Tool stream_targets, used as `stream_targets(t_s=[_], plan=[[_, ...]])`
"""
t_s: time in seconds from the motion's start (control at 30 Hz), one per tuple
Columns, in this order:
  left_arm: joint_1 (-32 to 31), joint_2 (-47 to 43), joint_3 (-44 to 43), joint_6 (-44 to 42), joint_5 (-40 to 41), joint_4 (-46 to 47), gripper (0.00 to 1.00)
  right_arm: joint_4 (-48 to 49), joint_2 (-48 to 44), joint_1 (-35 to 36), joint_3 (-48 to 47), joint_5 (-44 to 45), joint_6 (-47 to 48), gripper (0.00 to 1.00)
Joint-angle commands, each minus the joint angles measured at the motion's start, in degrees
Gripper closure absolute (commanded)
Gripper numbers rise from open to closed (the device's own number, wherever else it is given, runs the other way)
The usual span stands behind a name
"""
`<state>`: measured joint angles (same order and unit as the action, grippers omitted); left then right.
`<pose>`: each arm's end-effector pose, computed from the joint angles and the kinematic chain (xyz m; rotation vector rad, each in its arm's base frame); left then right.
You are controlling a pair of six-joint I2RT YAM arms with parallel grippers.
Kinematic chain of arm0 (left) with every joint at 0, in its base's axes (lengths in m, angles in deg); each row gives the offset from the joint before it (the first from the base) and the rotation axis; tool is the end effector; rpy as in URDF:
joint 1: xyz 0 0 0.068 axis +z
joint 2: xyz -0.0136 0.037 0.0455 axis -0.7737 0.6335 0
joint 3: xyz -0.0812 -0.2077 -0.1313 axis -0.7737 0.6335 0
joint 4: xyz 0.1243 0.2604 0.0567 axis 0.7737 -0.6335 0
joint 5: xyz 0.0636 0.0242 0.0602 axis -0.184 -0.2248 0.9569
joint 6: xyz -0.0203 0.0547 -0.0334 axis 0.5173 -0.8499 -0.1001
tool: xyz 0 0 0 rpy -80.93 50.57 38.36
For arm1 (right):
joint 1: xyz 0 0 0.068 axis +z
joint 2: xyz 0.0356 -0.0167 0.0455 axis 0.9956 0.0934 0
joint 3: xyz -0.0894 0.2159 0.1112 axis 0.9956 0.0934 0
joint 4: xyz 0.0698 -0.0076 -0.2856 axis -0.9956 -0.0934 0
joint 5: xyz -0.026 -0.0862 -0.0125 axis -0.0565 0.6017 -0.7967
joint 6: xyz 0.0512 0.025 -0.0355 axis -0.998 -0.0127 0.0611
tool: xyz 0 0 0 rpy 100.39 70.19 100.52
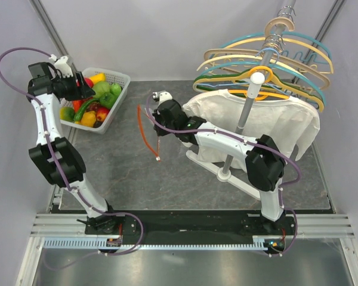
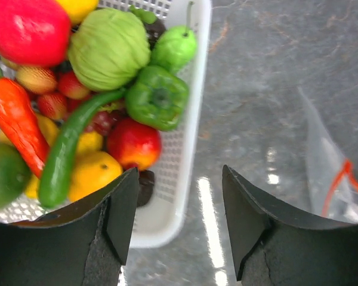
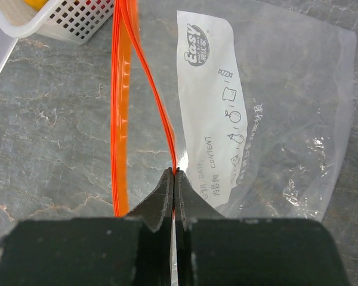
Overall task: Place the food in the zip-top bag and seal the zipper
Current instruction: Pick up the fake vegetable from the bin.
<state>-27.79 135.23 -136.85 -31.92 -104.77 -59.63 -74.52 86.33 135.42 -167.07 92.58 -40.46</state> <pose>0.4223 0.1452 0.3431 0.0402 2.1647 -0.3832 0.3284 0.3898 0.2461 -0.4337 2.1220 0.6081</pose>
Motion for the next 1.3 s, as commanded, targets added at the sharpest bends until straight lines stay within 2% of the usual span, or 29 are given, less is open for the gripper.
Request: stream_targets(t_s=[0.0,0.1,0.2,0.3,0.37,0.53,0.9,1.27], plan=[[0.2,5.3,-5.9,-8.1,-5.6,0.1,0.34,3.3,0.4,-0.4,-2.4,-1.8,-1.7,1.00],[0.0,9.7,-8.2,-6.3,-9.4,1.6,0.35,3.6,0.7,-0.7,-2.4,-2.8,-1.9,1.00],[-0.8,12.2,-8.3,-0.9,-8.6,6.2,0.41,4.0,0.8,-1.0,-2.3,-3.5,-2.4,1.00],[-2.4,13.8,-8.1,0.7,-5.3,8.8,0.48,4.0,1.0,-1.4,-2.2,-3.5,-2.9,1.00],[-3.3,14.6,-8.4,0.7,-2.3,9.7,0.57,4.0,1.1,-1.7,-1.9,-3.7,-3.1,1.00],[-5.9,16.0,-8.6,-0.8,6.0,10.6,0.66,4.1,1.2,-1.9,-1.3,-4.2,-3.5,1.00],[-10.4,17.5,-8.7,-7.5,20.2,9.7,0.64,4.3,1.1,-2.2,-0.3,-4.8,-3.8,1.00],[-11.6,19.6,-9.8,-9.2,21.8,7.7,0.64,4.2,1.4,-2.4,-0.2,-5.5,-3.9,1.00]])
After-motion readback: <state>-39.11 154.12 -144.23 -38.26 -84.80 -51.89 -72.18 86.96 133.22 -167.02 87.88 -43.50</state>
